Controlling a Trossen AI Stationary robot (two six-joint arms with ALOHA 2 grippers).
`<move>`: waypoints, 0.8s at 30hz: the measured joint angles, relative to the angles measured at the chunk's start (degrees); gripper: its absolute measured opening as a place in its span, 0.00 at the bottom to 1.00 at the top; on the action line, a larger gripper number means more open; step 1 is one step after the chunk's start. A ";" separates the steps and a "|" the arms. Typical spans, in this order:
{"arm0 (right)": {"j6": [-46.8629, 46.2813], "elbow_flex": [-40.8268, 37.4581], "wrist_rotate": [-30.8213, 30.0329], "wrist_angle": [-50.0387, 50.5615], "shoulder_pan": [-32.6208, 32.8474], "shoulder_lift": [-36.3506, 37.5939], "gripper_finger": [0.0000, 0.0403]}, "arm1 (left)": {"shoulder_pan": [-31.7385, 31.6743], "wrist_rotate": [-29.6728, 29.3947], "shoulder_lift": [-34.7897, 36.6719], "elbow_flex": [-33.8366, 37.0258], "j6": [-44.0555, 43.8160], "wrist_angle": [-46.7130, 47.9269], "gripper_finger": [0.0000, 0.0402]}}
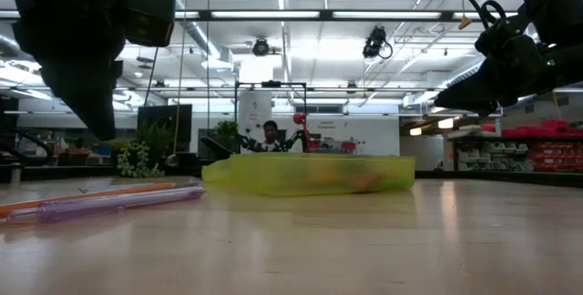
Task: Pack school essentials
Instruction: Put the orange pencil into the yellow supply box
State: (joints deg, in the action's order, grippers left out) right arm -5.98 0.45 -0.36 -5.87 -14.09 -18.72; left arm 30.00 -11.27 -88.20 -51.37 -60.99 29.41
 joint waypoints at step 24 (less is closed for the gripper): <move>-0.02 0.00 0.00 0.00 -0.02 0.02 0.39 | 2.88 -1.61 -6.95 -1.06 -27.22 -1.96 0.12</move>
State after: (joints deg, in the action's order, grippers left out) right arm -6.00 0.45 -0.36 -5.87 -14.10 -18.70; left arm 32.88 -12.88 -95.15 -52.43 -88.21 27.45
